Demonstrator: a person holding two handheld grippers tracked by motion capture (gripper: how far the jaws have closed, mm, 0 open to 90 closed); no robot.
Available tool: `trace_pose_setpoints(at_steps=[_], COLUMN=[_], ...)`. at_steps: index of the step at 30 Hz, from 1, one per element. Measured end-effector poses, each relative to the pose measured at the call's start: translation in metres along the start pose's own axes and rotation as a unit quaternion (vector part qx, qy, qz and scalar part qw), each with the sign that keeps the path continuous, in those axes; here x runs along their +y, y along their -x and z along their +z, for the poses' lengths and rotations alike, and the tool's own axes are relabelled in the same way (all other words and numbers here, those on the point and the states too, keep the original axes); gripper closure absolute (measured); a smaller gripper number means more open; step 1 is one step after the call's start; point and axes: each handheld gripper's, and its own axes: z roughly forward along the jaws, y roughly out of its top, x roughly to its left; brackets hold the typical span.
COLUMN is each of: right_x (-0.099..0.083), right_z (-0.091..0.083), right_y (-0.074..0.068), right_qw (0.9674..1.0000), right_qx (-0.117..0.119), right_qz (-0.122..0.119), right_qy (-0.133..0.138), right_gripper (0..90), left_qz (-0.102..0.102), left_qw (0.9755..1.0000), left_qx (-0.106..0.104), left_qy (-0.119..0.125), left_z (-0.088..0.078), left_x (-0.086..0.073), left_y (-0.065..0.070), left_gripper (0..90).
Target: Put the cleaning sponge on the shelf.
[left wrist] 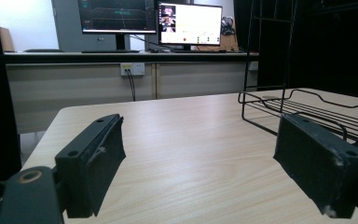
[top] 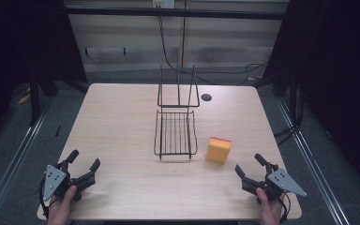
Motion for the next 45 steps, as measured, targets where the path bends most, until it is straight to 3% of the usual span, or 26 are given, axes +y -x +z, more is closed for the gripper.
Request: trace_pose_setpoints(at_steps=[2, 7, 11, 14, 17, 25, 30, 33, 36, 37, 40, 45], right_x=[-0.001, 0.000, 0.002, 0.003, 0.004, 0.010, 0.013, 0.016, 0.017, 0.020, 0.024, 0.027], right_z=[-0.002, -0.001, 0.002, 0.003, 0.000, 0.003, 0.003, 0.005, 0.007, 0.008, 0.011, 0.015], right_y=[-0.002, 0.000, 0.001, 0.002, 0.003, -0.001, 0.001, 0.002, 0.003, 0.004, 0.004, 0.007], right_qw=[0.9998, 1.0000, 0.9994, 0.9975, 0.9962, 0.9903, 0.9898, 0.9873, 0.9863, 0.9854, 0.9853, 0.9825], right_qx=[-0.018, -0.002, 0.021, 0.034, 0.048, 0.081, 0.092, 0.113, 0.116, 0.123, 0.124, 0.140], right_qz=[0.000, 0.006, 0.008, 0.022, 0.032, 0.016, 0.017, 0.030, 0.029, 0.027, 0.018, 0.023], right_qy=[0.009, 0.004, -0.025, -0.057, -0.064, -0.111, -0.107, -0.107, -0.113, -0.115, -0.116, -0.121], right_gripper=[13.3, 13.5, 13.1, 14.6, 14.1, 15.2, 13.5, 13.2, 13.4, 17.2, 19.0, 20.2], left_qz=[0.000, 0.000, 0.000, 0.000, 0.000, -0.002, -0.003, -0.002, -0.002, -0.002, -0.004, -0.004], left_qw=[1.0000, 1.0000, 1.0000, 1.0000, 1.0000, 1.0000, 1.0000, 1.0000, 1.0000, 1.0000, 1.0000, 1.0000], left_qx=[0.000, 0.000, 0.000, 0.000, 0.000, 0.000, 0.000, 0.000, 0.000, 0.000, -0.001, -0.001], left_qy=[0.000, 0.000, 0.000, 0.000, 0.000, 0.001, 0.001, 0.000, 0.000, 0.000, 0.000, 0.000], left_z=[0.000, 0.000, 0.000, 0.000, 0.000, 0.000, 0.000, 0.000, 0.001, 0.001, 0.001, 0.001], left_x=[0.000, 0.000, 0.000, 0.000, 0.000, 0.000, 0.000, 0.000, 0.000, 0.000, 0.000, 0.000], left_y=[0.000, 0.000, 0.000, 0.000, 0.000, 0.000, 0.000, 0.000, 0.000, 0.000, 0.001, 0.001], left_gripper=[15.5, 15.5, 15.5, 15.5, 15.5, 15.5, 15.5, 15.5, 15.5, 15.5, 15.5, 15.5])
